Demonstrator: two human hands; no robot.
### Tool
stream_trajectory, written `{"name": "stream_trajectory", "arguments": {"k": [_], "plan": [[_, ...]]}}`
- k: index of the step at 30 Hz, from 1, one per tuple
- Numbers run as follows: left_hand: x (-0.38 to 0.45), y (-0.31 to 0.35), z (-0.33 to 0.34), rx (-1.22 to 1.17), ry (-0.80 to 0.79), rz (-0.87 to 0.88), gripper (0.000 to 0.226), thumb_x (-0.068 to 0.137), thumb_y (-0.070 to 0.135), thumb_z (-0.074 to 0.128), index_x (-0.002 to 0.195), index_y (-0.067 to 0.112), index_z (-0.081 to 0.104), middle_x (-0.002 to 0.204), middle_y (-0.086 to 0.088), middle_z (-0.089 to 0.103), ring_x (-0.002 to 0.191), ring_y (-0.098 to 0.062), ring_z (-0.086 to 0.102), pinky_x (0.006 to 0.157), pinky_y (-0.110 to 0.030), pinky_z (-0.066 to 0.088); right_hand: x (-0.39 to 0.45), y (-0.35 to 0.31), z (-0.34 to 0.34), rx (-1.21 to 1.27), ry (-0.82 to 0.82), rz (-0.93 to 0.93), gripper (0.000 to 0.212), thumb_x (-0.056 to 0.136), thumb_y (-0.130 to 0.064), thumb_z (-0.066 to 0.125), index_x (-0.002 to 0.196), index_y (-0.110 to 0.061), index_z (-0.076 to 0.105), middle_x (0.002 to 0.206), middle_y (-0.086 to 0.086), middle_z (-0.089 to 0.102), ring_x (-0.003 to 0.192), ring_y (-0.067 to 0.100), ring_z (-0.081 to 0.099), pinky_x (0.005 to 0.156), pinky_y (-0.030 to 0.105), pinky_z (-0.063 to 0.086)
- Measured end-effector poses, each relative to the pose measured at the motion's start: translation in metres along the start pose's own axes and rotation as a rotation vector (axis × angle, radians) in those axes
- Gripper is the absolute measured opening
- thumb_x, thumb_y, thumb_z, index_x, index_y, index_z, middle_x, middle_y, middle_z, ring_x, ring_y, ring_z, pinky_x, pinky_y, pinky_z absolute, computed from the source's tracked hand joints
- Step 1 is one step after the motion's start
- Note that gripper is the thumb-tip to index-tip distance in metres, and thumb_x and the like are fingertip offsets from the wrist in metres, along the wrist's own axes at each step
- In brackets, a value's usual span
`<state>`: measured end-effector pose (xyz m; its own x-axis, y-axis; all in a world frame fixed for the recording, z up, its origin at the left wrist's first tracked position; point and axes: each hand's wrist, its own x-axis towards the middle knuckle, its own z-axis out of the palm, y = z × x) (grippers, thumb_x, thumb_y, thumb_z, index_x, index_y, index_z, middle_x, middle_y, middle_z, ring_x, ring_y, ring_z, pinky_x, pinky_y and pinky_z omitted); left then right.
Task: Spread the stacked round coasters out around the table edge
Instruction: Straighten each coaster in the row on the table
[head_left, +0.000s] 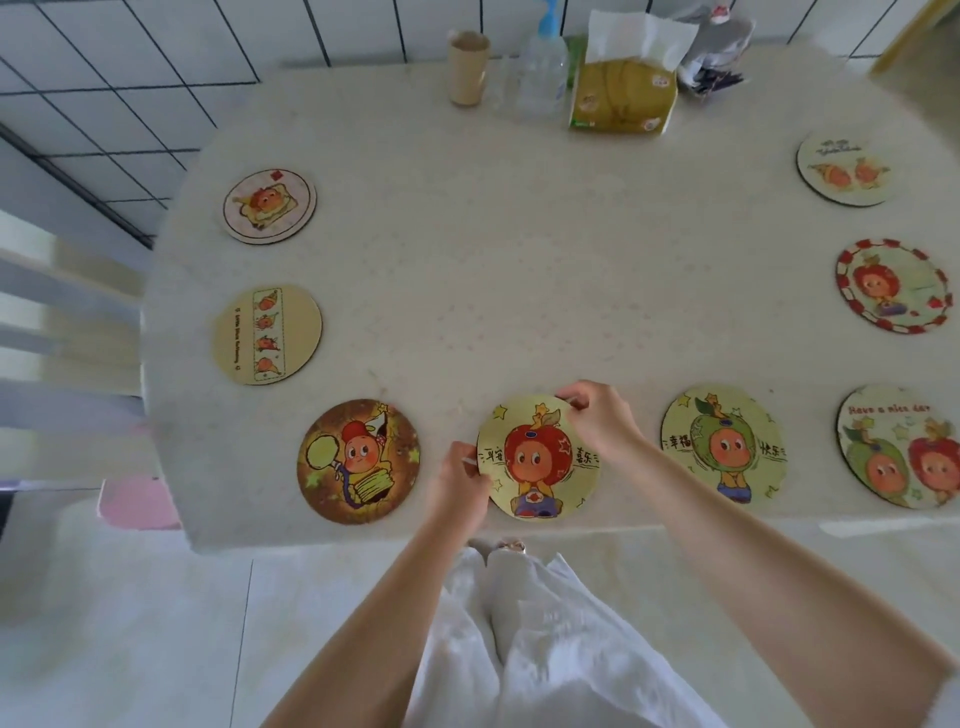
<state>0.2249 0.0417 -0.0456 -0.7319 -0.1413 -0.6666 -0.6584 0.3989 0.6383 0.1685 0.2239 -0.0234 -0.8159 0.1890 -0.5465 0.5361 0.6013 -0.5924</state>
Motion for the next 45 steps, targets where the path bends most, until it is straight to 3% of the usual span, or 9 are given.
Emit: {"name": "stream_trajectory", "arguments": {"k": [8, 17, 23, 28, 33, 38, 40, 42, 45], "plan": [[0.003, -0.006, -0.004, 0.186, 0.055, 0.067, 0.026, 0.087, 0.002, 0.053, 0.110, 0.014, 0.056, 0.091, -0.001, 0.064, 0.076, -0.018, 0.064, 0.065, -0.040, 0.059, 0.007, 0.009, 0.002, -0.025, 0.017, -0.060, 0.036, 0.090, 0.004, 0.047, 0.118, -0.011, 0.065, 0.120, 0.006, 0.066, 0.110, 0.020, 0.060, 0.090, 0.025, 0.046], [0.004, -0.015, -0.046, 0.327, 0.142, 0.140, 0.029, 0.089, 0.004, 0.048, 0.114, 0.012, 0.060, 0.103, -0.002, 0.063, 0.084, -0.012, 0.055, 0.057, -0.016, 0.038, -0.004, -0.006, 0.021, -0.117, 0.011, -0.228, 0.029, 0.091, 0.000, 0.048, 0.114, -0.008, 0.064, 0.117, 0.007, 0.065, 0.108, 0.019, 0.060, 0.090, 0.023, 0.044], [0.014, -0.029, -0.102, 0.173, 0.300, 0.028, 0.023, 0.085, 0.009, 0.048, 0.099, 0.022, 0.061, 0.099, 0.001, 0.062, 0.073, -0.015, 0.057, 0.052, -0.024, 0.039, -0.018, -0.045, 0.065, -0.078, -0.126, -0.249, 0.028, 0.092, -0.007, 0.049, 0.114, -0.013, 0.065, 0.111, 0.000, 0.066, 0.101, 0.012, 0.060, 0.084, 0.019, 0.043], [0.021, -0.060, -0.151, 0.129, 0.425, -0.046, 0.034, 0.084, 0.005, 0.052, 0.116, 0.015, 0.058, 0.112, -0.004, 0.052, 0.106, -0.027, 0.051, 0.080, -0.033, 0.041, -0.024, -0.081, 0.109, -0.053, -0.190, -0.172, 0.030, 0.091, -0.008, 0.048, 0.118, -0.012, 0.062, 0.117, 0.005, 0.065, 0.109, 0.019, 0.059, 0.092, 0.028, 0.048], [0.029, -0.077, -0.183, 0.054, 0.353, -0.105, 0.035, 0.088, 0.015, 0.059, 0.123, 0.014, 0.053, 0.121, -0.012, 0.053, 0.100, -0.026, 0.053, 0.082, -0.033, 0.044, -0.027, -0.111, 0.147, -0.065, -0.132, -0.017, 0.037, 0.090, -0.010, 0.055, 0.128, -0.008, 0.056, 0.126, 0.008, 0.062, 0.114, 0.023, 0.058, 0.094, 0.032, 0.048], [0.040, -0.077, -0.187, -0.126, 0.263, -0.195, 0.041, 0.086, 0.013, 0.060, 0.126, 0.013, 0.053, 0.116, -0.008, 0.064, 0.101, -0.027, 0.061, 0.090, -0.040, 0.052, -0.031, -0.123, 0.169, -0.068, 0.020, 0.095, 0.036, 0.087, -0.008, 0.056, 0.123, -0.001, 0.058, 0.121, 0.015, 0.063, 0.094, 0.023, 0.061, 0.073, 0.033, 0.050], [0.044, -0.074, -0.192, -0.196, 0.242, -0.212, 0.026, 0.084, 0.012, 0.062, 0.110, 0.015, 0.061, 0.101, -0.005, 0.070, 0.095, -0.027, 0.064, 0.086, -0.038, 0.054, -0.032, -0.124, 0.172, -0.053, 0.037, 0.143, 0.029, 0.087, -0.006, 0.054, 0.114, 0.003, 0.064, 0.111, 0.020, 0.069, 0.093, 0.030, 0.067, 0.079, 0.042, 0.058], [0.047, -0.072, -0.198, -0.174, 0.212, -0.141, 0.013, 0.080, 0.010, 0.064, 0.080, 0.023, 0.066, 0.080, 0.002, 0.069, 0.078, -0.021, 0.063, 0.068, -0.028, 0.052, -0.033, -0.124, 0.173, -0.026, 0.030, 0.184, 0.023, 0.088, -0.005, 0.055, 0.106, 0.002, 0.069, 0.102, 0.018, 0.072, 0.087, 0.026, 0.068, 0.077, 0.041, 0.057], [0.048, -0.065, -0.211, -0.168, 0.166, -0.057, 0.013, 0.079, 0.012, 0.067, 0.084, 0.023, 0.069, 0.079, 0.008, 0.068, 0.072, -0.009, 0.060, 0.054, -0.019, 0.042, -0.035, -0.122, 0.175, 0.097, 0.027, 0.249, 0.020, 0.090, -0.009, 0.058, 0.108, -0.008, 0.068, 0.090, 0.005, 0.066, 0.072, 0.017, 0.059, 0.057, 0.027, 0.046]]}}
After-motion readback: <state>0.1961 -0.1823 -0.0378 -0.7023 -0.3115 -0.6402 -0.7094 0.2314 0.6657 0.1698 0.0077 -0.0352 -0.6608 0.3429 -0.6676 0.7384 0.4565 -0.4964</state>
